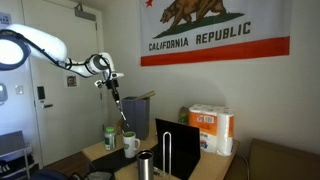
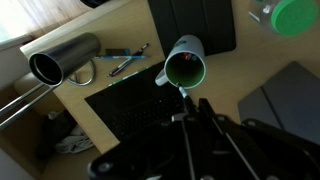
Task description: Pick the marker from the cup and put it on the table
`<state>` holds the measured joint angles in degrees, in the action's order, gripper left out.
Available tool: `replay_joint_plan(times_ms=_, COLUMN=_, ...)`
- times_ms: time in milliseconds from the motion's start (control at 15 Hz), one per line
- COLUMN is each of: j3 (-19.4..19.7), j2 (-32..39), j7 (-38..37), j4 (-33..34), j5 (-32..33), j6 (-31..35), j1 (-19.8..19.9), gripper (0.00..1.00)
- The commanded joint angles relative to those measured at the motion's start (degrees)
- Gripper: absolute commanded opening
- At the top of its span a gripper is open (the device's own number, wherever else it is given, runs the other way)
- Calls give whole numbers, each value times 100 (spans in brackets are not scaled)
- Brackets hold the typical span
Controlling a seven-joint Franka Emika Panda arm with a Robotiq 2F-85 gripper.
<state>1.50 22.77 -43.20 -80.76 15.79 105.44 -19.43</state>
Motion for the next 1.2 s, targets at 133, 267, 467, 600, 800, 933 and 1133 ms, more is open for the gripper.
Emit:
replay_joint_plan(times_ms=133, j3=-346, j2=-288, j7=-122, j4=337, j5=-250, j6=-871, j1=86, gripper=6)
replay_joint_plan(times_ms=267, j3=-431, j2=-394, j7=-121, j4=218, j5=-535, j6=-960, j1=166, gripper=6)
replay_joint_plan(times_ms=467, j3=-438, j2=-425, j7=-205, j4=-60, j5=-777, j6=-905, j1=229, gripper=6)
replay_joint_plan(times_ms=600, j3=-455, j2=-413, j7=-111, j4=-420, j5=-844, j6=-644, j1=287, gripper=6)
replay_joint_plan(times_ms=800, j3=-505, j2=-340, j7=17, j4=-1010, j5=-1072, j6=-49, j1=385, gripper=6)
replay_joint_plan(times_ms=933, j3=-556, j2=-224, j7=113, j4=-1268, j5=-1319, j6=285, j1=437, gripper=6)
replay_joint_plan(times_ms=1133, j3=-579, j2=-67, j7=179, j4=-1509, j5=-1422, j6=863, j1=410, gripper=6)
